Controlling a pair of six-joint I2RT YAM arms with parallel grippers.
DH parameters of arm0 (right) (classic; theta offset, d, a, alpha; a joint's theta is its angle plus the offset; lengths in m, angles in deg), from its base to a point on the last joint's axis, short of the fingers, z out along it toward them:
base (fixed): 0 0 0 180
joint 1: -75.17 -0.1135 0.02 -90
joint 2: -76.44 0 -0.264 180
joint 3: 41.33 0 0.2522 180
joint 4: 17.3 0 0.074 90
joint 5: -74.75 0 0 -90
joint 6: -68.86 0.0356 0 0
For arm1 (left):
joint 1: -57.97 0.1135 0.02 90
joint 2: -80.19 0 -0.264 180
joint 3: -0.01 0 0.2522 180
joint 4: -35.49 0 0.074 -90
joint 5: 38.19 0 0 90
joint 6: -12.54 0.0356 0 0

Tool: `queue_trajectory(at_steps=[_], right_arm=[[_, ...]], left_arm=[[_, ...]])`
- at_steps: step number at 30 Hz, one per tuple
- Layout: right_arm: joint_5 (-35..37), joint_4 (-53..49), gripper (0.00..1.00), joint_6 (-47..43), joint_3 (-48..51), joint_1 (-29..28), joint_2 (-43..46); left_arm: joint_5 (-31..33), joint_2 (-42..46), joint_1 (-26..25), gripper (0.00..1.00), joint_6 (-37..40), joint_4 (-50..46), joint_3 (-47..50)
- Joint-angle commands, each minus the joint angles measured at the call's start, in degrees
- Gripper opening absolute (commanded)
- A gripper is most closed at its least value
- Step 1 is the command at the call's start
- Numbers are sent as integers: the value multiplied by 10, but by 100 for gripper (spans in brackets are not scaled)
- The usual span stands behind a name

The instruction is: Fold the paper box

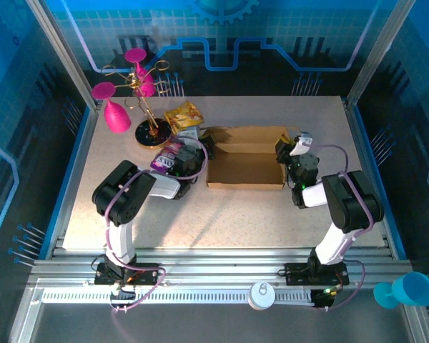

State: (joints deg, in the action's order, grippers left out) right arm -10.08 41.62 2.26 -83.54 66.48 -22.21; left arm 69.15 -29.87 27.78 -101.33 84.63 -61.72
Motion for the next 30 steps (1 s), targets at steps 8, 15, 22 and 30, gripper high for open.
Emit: queue_trajectory(at_steps=[8, 15, 22, 30], right_arm=[[-6, -94, 42, 39, 19, -12, 61], [2, -172, 51, 70, 7, -12, 102], [18, -304, 62, 94, -11, -12, 163], [8, -362, 73, 119, -1, -10, 208]], left_arm=[[12, 1, -32, 0, 6, -10, 30], [44, 0, -46, 0, 30, -27, 27], [94, 4, -65, 0, 56, -71, 8], [158, -2, -82, 0, 79, -94, -8]])
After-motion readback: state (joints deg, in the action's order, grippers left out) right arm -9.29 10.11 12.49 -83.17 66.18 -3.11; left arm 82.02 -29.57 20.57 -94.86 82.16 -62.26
